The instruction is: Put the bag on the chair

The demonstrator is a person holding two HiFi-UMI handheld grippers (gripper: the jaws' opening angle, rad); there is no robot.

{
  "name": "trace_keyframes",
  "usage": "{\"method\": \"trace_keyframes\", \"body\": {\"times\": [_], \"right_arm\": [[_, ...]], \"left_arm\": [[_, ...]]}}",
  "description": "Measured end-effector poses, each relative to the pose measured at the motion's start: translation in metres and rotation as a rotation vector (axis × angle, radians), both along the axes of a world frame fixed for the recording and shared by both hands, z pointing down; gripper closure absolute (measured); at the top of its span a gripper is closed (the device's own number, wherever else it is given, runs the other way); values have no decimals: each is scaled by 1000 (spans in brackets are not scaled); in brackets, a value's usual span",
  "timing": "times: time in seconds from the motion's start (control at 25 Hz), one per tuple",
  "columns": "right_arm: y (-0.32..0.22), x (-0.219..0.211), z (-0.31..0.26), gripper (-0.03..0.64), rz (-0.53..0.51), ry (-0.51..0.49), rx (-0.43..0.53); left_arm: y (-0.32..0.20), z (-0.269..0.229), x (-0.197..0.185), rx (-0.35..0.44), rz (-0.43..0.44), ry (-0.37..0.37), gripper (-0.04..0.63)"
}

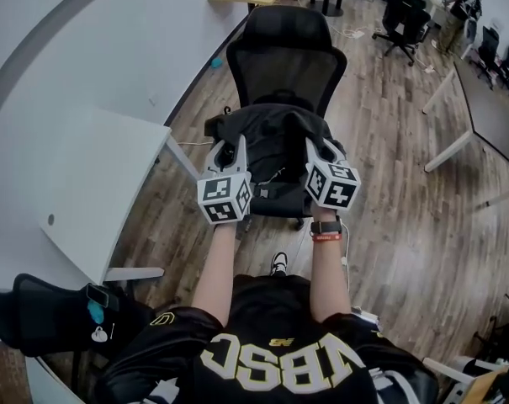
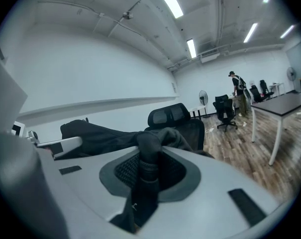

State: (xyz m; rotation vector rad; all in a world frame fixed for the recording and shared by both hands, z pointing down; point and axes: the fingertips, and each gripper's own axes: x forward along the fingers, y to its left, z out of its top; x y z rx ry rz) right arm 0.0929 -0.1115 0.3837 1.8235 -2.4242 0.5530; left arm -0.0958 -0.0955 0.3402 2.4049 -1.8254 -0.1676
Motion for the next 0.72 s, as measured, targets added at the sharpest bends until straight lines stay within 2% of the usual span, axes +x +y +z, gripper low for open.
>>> {"method": "trace_keyframes", "body": {"times": [0.48, 0.72], "right_arm": [[-57, 33, 22, 540, -19, -18, -29], [-81, 37, 22, 538, -12, 1, -38]], "left_arm": [[-47, 16, 36, -20, -5, 0, 531], [-76, 25, 40, -32, -8, 19, 530]]}}
